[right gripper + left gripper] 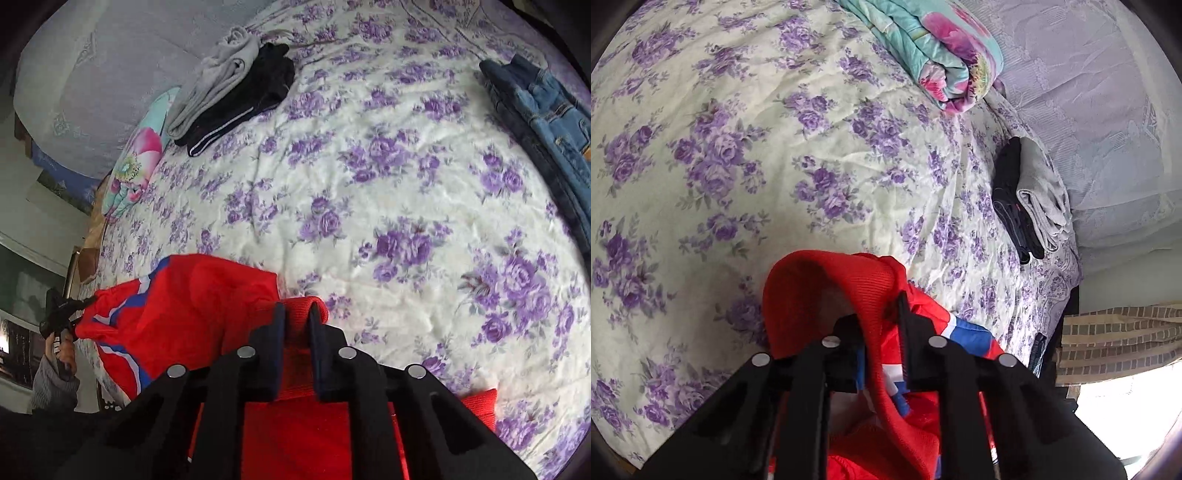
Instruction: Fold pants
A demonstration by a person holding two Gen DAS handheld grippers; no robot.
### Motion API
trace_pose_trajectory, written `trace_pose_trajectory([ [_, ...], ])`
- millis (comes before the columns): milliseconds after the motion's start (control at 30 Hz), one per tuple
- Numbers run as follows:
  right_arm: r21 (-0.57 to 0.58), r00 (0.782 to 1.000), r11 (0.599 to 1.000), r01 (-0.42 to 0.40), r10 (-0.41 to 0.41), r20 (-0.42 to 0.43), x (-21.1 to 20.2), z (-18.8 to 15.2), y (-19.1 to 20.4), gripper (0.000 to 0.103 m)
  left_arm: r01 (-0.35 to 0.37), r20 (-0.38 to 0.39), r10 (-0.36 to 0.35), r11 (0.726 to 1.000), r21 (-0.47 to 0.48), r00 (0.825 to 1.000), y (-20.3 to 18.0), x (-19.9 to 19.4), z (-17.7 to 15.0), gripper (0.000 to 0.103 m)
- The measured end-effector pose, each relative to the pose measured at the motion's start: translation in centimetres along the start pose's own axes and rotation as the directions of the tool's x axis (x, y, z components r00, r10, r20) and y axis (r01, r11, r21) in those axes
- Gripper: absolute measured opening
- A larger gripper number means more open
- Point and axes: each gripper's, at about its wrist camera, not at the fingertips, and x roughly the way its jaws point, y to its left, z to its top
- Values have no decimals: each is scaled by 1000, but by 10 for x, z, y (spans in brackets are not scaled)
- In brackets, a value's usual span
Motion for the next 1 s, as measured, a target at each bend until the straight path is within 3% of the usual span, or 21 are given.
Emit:
trace_pose_trajectory([
  [200, 3, 985, 997, 72, -71, 160, -60, 49, -14, 6, 73, 64, -83, 986, 150, 994, -53, -21, 24, 10],
  [300, -5, 971, 995, 101, -97, 217, -71, 76, -14, 6, 76, 77, -94, 975, 211, 993, -77, -17, 41, 10],
  [433, 11, 960, 994, 109, -108, 259, -66, 109, -21, 5, 84, 110, -107, 978, 193, 988, -79, 3, 66, 10],
  [500, 24, 961, 989, 144, -145, 237, -47, 120, -30, 5, 55, 119, -75, 985, 163, 990, -71, 20, 77, 10],
  [600, 103, 959, 964, 244, -256, 121, 6, 125, -67, 13, -62, 61, 58, 997, 53, 996, -45, 59, 92, 13],
  [633, 156, 958, 954, 256, -272, 92, 17, 124, -81, 15, -96, 39, 95, 995, 21, 995, -37, 69, 93, 13],
  [700, 256, 960, 942, 218, -255, 119, 19, 117, -95, 15, -114, 29, 113, 993, 20, 993, -32, 72, 89, 14],
  [767, 245, 968, 956, 160, -200, 151, 14, 112, -89, 15, -106, 36, 104, 993, 51, 994, -36, 59, 82, 32],
  [800, 212, 972, 966, 147, -181, 148, 15, 109, -81, 15, -123, 51, 120, 991, 59, 992, -37, 49, 78, 56],
  [833, 182, 978, 974, 133, -159, 135, 18, 108, -73, 15, -141, 70, 137, 988, 61, 988, -36, 38, 74, 69],
  [900, 173, 991, 982, 80, -97, 92, 30, 103, -64, 21, -146, 77, 142, 988, 53, 987, -27, 20, 66, 69],
  [1000, 256, 998, 966, -23, 7, 63, 52, 91, -62, 36, -132, 62, 132, 991, -7, 989, -5, -3, 49, 69],
])
